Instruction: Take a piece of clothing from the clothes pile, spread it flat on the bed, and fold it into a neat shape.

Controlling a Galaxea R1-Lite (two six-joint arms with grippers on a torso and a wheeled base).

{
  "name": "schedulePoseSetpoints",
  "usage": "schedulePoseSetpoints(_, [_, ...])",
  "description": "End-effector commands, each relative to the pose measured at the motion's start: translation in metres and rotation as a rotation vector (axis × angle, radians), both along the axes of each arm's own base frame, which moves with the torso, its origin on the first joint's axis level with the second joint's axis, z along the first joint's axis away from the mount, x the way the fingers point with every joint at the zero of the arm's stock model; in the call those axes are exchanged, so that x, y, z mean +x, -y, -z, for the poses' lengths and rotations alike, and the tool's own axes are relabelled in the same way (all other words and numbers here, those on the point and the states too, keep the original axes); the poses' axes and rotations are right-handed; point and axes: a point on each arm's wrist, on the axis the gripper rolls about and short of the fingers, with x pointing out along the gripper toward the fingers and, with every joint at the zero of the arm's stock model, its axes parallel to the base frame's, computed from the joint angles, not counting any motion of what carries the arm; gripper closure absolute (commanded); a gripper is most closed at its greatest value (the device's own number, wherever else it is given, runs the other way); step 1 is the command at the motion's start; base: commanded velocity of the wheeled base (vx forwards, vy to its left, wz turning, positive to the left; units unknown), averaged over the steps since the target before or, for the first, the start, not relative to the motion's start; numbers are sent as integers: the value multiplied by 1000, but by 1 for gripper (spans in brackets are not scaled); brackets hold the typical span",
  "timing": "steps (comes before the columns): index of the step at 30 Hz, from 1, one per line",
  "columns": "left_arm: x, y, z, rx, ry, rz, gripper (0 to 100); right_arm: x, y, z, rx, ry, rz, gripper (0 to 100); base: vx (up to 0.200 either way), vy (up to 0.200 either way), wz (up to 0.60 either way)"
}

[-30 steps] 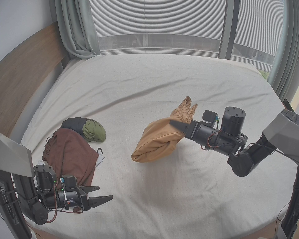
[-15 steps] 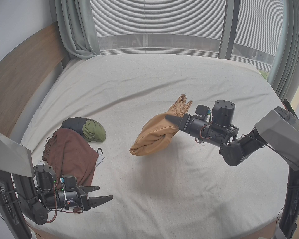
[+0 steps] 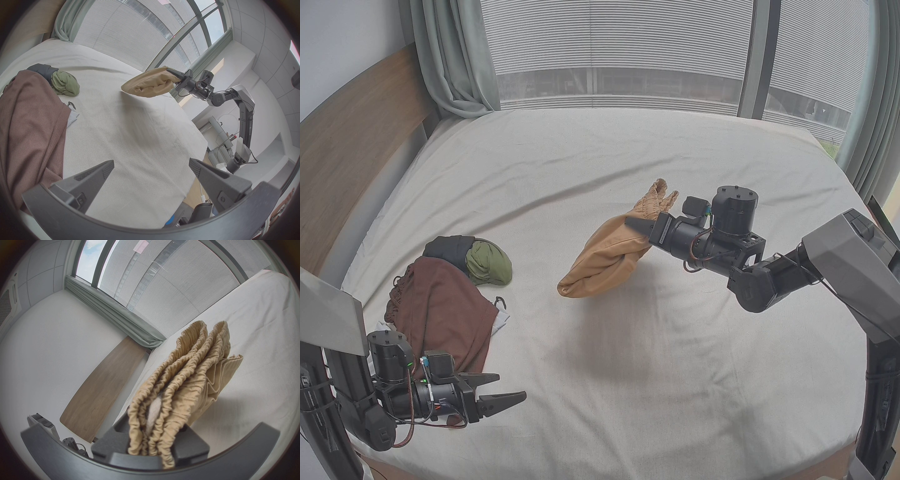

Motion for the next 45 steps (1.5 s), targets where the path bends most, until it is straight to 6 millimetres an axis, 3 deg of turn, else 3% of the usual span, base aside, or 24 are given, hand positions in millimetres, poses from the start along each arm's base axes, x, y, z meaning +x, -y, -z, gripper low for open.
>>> schedulePoseSetpoints(1, [0, 0, 0, 0, 1, -2, 0, 12, -9, -2, 2, 11, -6, 100, 0, 0, 0])
schedulePoseSetpoints(6, [1, -1, 0, -1, 0, -5, 0, 23, -19, -3, 6, 19, -14, 100, 0, 0, 0])
schedulePoseSetpoints(9, [1, -1, 1, 0, 0, -5, 0, 33, -27, 9, -7, -5, -18, 100, 0, 0, 0])
schedulePoseSetpoints(12, [2, 0, 0, -1, 4, -3, 0, 42, -27, 34, -21, -38, -9, 100, 0, 0, 0])
schedulePoseSetpoints(13, [2, 0, 0, -1, 4, -3, 0, 42, -27, 34, -21, -38, -9, 100, 0, 0, 0])
schedulePoseSetpoints(14, [2, 0, 1, 0, 1, 0, 0, 46, -25, 51, -34, -63, -3, 100, 0, 0, 0])
schedulePoseSetpoints(15, [2, 0, 1, 0, 1, 0, 0, 46, -25, 51, -34, -63, -3, 100, 0, 0, 0])
schedulePoseSetpoints(20, [2, 0, 1, 0, -2, 0, 0, 58, 0, 84, -90, -102, 48, 100, 0, 0, 0])
schedulePoseSetpoints(33, [1, 1, 2, 0, -8, 3, 0, 28, 23, 123, -145, -203, 117, 100, 0, 0, 0])
schedulePoseSetpoints(45, [0, 1, 2, -1, -11, 3, 0, 28, 28, 146, -152, -211, 145, 100, 0, 0, 0])
